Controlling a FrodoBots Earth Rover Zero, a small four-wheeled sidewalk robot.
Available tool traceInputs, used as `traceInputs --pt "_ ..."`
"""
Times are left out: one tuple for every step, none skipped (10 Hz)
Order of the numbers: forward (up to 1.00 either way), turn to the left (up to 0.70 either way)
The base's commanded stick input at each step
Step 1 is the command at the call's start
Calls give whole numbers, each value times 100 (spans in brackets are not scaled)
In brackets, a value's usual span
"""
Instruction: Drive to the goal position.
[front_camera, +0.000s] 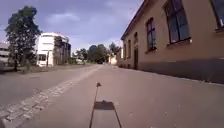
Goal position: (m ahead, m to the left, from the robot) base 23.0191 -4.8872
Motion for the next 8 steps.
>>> traceInputs --pt "45 0" --pt "45 0" --pt "45 0" --pt "45 0" --pt "45 0" --pt "45 0" --pt "45 0" --pt "45 0"
